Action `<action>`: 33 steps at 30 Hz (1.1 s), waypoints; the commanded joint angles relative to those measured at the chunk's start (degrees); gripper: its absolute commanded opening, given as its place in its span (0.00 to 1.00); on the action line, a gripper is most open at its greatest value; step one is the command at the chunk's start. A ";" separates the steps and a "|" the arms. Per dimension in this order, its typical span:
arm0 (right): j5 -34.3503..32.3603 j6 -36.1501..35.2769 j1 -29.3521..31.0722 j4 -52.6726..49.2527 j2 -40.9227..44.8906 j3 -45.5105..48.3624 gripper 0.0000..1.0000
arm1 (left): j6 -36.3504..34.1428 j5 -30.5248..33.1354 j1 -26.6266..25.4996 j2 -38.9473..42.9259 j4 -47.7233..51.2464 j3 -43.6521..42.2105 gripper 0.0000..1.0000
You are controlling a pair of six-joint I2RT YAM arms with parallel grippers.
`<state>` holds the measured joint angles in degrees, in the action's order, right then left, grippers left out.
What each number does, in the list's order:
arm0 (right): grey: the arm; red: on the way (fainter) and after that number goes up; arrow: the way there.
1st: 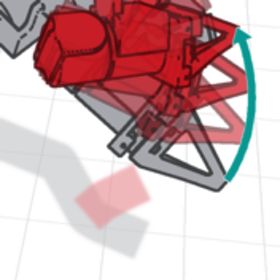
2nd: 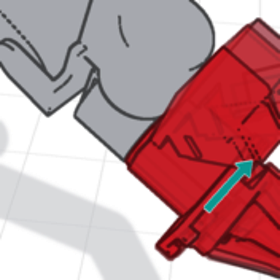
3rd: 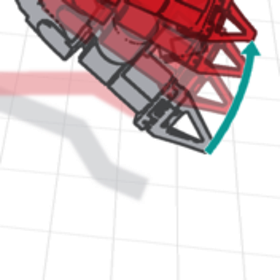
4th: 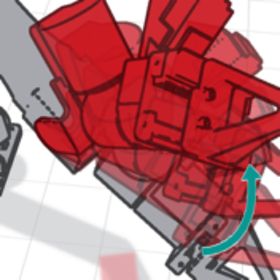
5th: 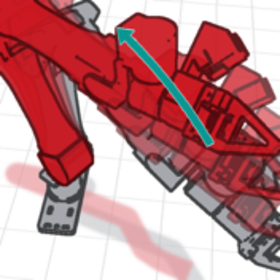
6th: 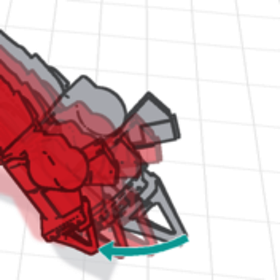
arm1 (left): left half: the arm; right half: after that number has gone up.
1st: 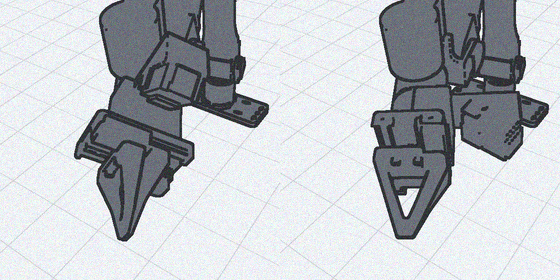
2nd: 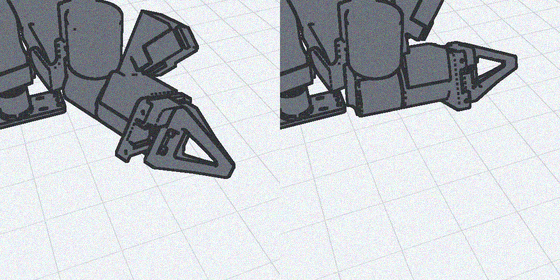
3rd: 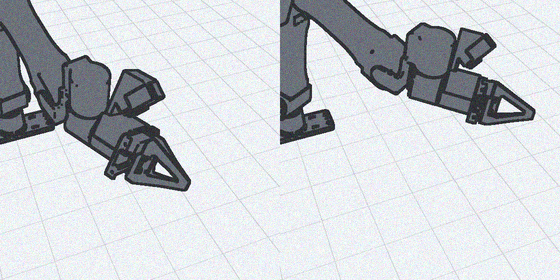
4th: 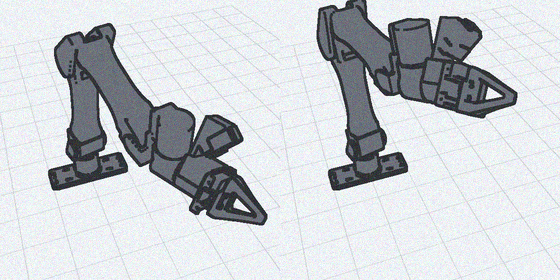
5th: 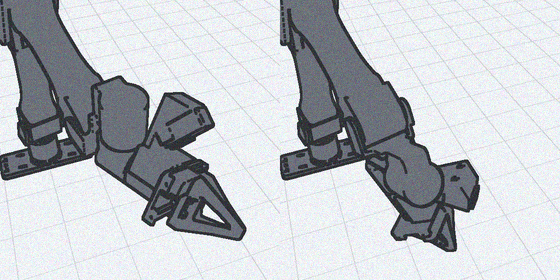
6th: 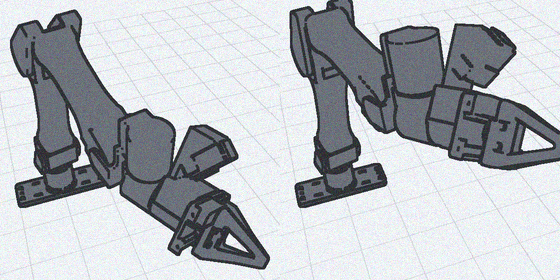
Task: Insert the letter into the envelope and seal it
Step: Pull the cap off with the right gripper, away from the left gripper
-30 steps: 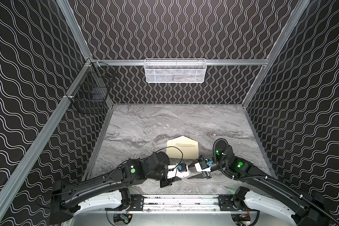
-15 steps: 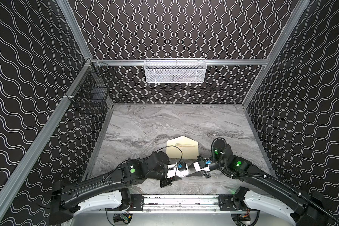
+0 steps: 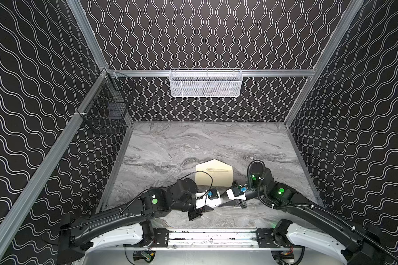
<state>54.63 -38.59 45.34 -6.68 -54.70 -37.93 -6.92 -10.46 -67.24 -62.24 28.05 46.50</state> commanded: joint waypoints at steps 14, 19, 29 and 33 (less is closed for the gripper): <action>-1.20 -3.47 -3.37 -8.46 2.05 -3.72 0.00 | 2.28 3.25 0.02 -0.71 -0.63 -1.37 0.00; -1.54 -4.24 -4.13 -10.24 2.47 -4.25 0.00 | 2.43 4.22 0.03 -1.24 -0.72 -1.37 0.00; -2.76 -4.71 -5.85 -12.77 3.78 -4.78 0.00 | 2.51 6.09 0.02 -0.28 -1.15 -1.87 0.00; -3.22 -4.67 -6.22 -13.10 4.03 -4.92 0.00 | 2.42 6.30 0.02 -0.25 -1.25 -2.16 0.00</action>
<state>53.01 -42.02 39.75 -17.82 -51.18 -42.02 -6.00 -7.44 -67.35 -62.41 19.20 44.64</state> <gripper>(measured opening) 0.265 0.262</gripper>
